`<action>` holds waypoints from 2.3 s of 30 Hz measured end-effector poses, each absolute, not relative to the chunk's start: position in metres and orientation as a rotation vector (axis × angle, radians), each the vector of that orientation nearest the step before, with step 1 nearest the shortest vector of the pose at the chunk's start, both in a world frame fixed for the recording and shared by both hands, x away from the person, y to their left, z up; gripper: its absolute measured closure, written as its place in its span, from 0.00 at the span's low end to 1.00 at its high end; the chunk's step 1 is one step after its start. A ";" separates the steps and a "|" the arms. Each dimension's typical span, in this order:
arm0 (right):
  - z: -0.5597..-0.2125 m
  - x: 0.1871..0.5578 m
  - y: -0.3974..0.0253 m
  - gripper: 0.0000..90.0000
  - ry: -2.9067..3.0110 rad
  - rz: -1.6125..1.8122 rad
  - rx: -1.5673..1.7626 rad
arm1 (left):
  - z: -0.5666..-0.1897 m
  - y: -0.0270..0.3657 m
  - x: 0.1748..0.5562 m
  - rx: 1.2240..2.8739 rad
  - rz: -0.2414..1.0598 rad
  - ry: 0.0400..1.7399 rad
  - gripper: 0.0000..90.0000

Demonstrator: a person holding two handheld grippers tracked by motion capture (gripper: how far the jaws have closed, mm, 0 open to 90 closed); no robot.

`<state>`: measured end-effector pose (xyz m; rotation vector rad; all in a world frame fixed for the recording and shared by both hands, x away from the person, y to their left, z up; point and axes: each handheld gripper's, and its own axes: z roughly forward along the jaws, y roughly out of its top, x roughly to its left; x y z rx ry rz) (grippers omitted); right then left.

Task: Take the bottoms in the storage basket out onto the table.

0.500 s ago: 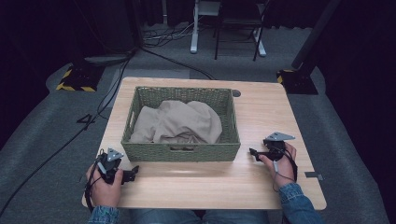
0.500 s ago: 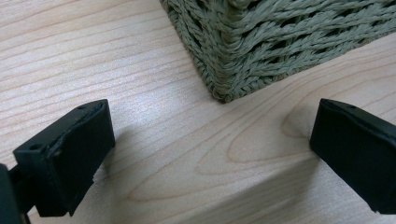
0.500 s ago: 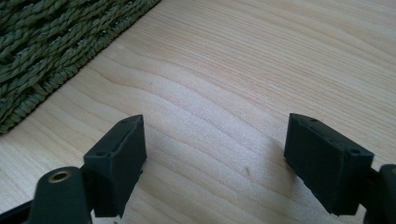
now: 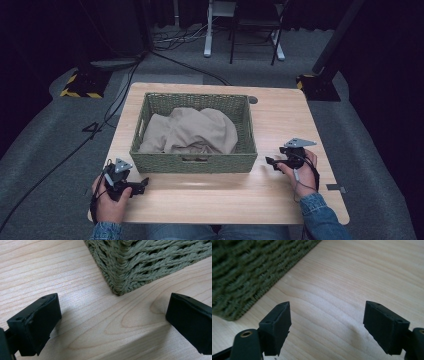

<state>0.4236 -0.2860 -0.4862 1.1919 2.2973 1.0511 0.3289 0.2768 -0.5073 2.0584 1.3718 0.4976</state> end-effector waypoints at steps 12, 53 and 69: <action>-0.423 0.434 -0.275 0.28 2.322 1.171 1.093 | -0.507 0.276 0.330 2.051 0.498 1.378 0.01; -0.375 0.504 -0.092 0.19 2.580 1.244 0.810 | -0.507 0.278 0.331 2.035 0.511 1.416 0.00; -0.409 0.516 -0.026 0.18 2.679 1.112 0.731 | -0.507 0.279 0.332 2.036 0.510 1.416 0.00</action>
